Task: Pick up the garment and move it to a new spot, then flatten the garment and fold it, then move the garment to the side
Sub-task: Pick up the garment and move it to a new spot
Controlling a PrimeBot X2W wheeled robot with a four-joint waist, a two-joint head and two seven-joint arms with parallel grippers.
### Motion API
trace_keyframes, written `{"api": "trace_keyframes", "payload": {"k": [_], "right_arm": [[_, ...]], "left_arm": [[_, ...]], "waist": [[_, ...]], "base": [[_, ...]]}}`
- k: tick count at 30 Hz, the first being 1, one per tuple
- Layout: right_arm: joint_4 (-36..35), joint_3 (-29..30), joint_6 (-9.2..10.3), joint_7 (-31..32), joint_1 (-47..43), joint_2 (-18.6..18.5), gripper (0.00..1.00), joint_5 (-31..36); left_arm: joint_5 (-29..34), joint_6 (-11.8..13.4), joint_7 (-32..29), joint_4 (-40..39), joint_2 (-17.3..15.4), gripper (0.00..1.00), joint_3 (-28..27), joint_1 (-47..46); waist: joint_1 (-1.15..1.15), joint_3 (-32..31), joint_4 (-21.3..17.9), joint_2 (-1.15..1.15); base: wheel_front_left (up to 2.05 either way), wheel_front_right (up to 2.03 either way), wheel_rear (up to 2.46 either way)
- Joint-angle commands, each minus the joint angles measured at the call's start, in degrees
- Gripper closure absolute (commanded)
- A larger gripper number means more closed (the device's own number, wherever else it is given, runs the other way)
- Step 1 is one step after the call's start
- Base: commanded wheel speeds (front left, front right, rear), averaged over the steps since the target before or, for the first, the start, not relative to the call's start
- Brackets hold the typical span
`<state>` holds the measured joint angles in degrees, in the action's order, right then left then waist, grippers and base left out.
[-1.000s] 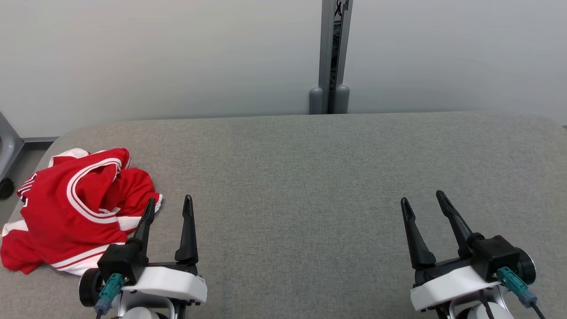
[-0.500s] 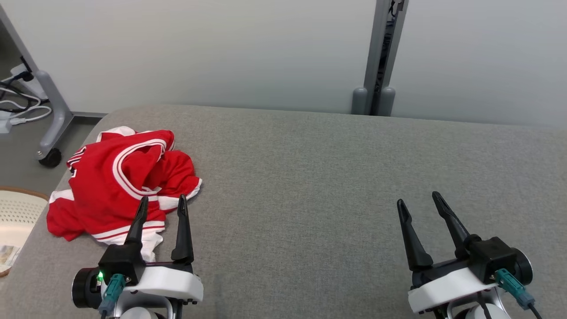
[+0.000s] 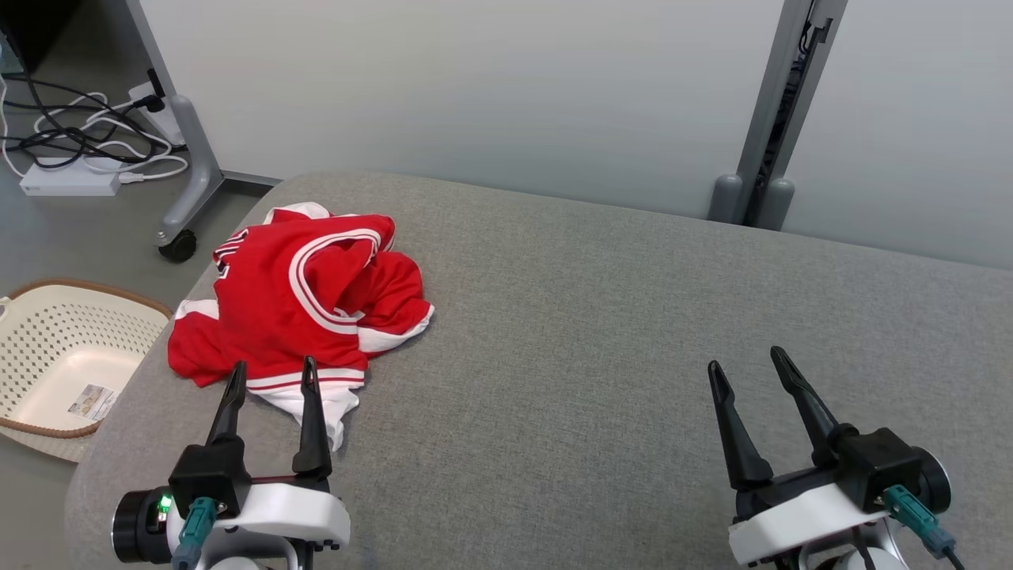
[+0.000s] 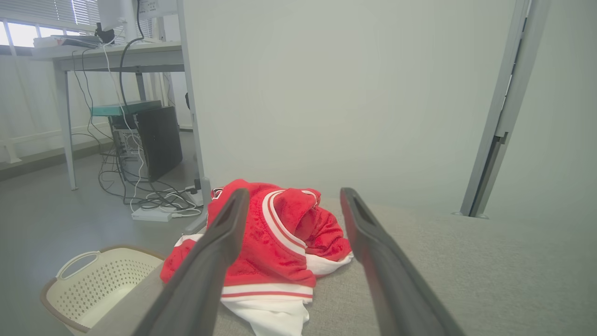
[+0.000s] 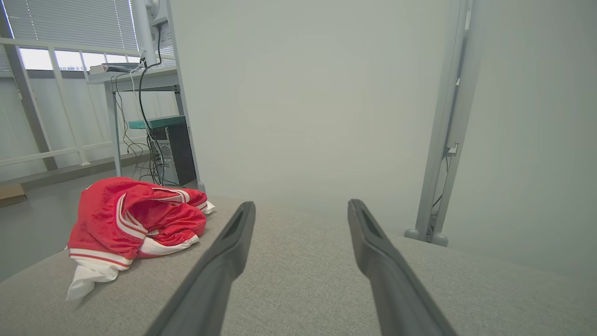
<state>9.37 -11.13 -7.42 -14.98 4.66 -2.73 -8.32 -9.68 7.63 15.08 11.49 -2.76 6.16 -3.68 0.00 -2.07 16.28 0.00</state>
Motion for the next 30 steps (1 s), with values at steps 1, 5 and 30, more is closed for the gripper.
{"api": "trace_keyframes", "payload": {"k": [1, 5, 30], "right_arm": [[-0.27, 0.29, -0.13, -0.32, -0.43, -0.34, 0.00, 0.48], [0.05, 0.19, -0.13, -0.32, -0.61, -0.34, 0.00, -0.12], [0.66, -1.30, -0.12, -0.32, 1.61, -2.47, 0.00, 0.32]], "left_arm": [[0.25, 0.35, 0.12, -0.26, -0.22, 0.00, -0.33, 0.74], [0.74, 0.49, 0.12, -0.16, -0.23, 0.00, -0.37, 0.72], [-1.78, 2.37, 0.12, 1.75, -0.24, 0.00, -1.05, -4.98]], "waist": [[0.00, -0.23, 0.72, 0.00], [0.00, -0.48, 2.30, 0.00], [0.00, 6.34, 1.41, 0.00]], "base": [[0.00, 0.00, 0.00], [0.00, 0.00, 0.00], [0.00, 0.00, 0.00]]}}
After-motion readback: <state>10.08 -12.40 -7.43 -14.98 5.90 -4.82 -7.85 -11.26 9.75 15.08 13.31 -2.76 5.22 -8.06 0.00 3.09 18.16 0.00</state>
